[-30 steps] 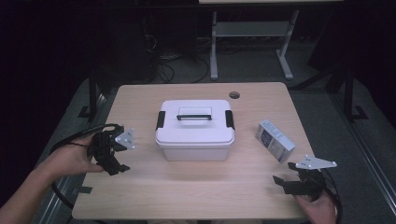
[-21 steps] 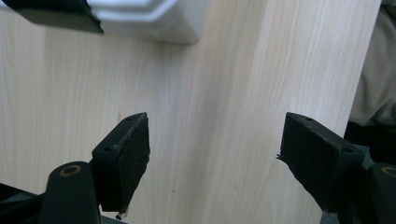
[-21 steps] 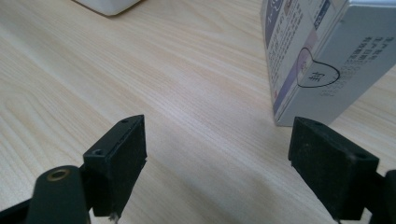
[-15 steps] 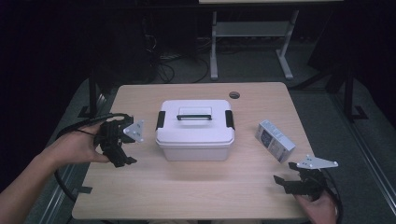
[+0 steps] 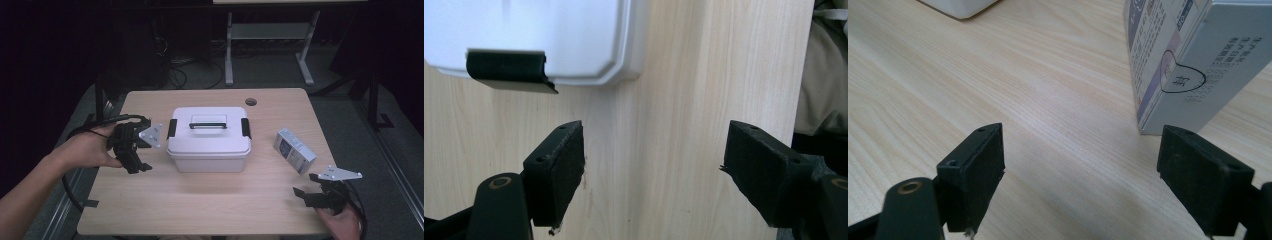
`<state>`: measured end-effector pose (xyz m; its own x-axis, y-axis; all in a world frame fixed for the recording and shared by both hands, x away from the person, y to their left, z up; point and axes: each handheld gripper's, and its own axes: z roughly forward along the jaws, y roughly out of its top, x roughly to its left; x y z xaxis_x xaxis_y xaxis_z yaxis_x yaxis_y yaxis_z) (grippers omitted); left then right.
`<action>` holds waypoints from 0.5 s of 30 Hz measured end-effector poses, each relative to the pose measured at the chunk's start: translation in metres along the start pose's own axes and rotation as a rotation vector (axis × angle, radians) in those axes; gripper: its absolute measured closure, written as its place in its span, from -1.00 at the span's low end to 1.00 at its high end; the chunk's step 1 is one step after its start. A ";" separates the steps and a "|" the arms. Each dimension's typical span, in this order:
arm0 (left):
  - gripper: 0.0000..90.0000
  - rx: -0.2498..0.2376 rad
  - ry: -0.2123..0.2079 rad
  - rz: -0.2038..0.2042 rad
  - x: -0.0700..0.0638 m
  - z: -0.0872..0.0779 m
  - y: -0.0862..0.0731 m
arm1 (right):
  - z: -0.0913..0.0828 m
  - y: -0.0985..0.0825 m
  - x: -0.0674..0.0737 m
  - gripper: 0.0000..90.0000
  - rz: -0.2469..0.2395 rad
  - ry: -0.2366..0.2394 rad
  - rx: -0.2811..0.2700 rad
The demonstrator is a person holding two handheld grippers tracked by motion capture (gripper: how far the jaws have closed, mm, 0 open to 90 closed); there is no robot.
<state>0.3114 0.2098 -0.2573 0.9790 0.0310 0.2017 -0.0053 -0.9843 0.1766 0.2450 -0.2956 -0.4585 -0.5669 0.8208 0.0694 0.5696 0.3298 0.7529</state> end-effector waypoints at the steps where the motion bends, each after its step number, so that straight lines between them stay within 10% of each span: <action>1: -0.47 0.004 -0.002 0.002 0.001 -0.001 0.002 | 0.000 0.000 0.000 -0.59 0.000 -0.001 0.001; 15: -0.47 -0.007 -0.026 0.028 0.017 -0.005 0.032 | 0.001 0.000 -0.002 -0.59 0.000 0.008 0.001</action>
<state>0.3266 0.1797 -0.2438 0.9833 -0.0013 0.1820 -0.0343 -0.9834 0.1784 0.2466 -0.2965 -0.4594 -0.5714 0.8173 0.0746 0.5705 0.3303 0.7519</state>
